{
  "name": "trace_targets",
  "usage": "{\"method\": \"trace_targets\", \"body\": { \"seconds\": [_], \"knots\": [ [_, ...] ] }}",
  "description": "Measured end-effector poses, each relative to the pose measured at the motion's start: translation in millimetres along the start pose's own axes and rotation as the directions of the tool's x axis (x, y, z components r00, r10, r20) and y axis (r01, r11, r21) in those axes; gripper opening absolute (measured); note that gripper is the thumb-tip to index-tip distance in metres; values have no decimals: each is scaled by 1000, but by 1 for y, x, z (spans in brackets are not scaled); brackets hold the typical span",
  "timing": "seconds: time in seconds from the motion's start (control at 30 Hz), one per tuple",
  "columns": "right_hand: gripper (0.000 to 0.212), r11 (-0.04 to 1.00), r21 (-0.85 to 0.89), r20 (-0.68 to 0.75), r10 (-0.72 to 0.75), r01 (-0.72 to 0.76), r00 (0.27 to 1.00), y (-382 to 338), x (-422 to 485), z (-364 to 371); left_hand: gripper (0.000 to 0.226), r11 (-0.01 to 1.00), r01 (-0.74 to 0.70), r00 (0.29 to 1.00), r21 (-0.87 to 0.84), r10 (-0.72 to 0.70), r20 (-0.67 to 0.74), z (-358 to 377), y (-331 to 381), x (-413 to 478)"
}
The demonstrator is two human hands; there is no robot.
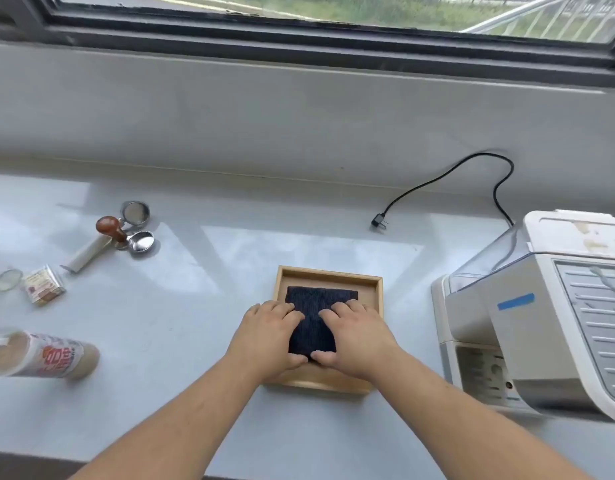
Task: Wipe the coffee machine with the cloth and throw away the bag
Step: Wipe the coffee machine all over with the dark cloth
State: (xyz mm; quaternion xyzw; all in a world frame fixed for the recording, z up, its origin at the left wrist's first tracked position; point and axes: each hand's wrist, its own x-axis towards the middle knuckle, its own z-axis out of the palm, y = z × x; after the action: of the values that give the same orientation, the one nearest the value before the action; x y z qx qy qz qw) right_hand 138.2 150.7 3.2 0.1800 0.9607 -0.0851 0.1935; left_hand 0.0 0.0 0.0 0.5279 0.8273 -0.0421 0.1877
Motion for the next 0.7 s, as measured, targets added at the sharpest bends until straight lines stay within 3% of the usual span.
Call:
{"method": "trace_targets", "body": {
  "seconds": [0.17,0.47,0.7],
  "knots": [
    [77,1000,-11,-32,-1,0,999,-2,2,11,72,999,17,1000,29,-17,-22,12,0,3],
    [63,1000,-3,-68,9,-9,998,-6,1,19,28,999,17,994,36,-13,-113,17,5,2],
    [27,1000,14,-116,1,1,993,0,-2,5,16,1000,4,979,-8,-5,-202,-10,12,0]
  ]
}}
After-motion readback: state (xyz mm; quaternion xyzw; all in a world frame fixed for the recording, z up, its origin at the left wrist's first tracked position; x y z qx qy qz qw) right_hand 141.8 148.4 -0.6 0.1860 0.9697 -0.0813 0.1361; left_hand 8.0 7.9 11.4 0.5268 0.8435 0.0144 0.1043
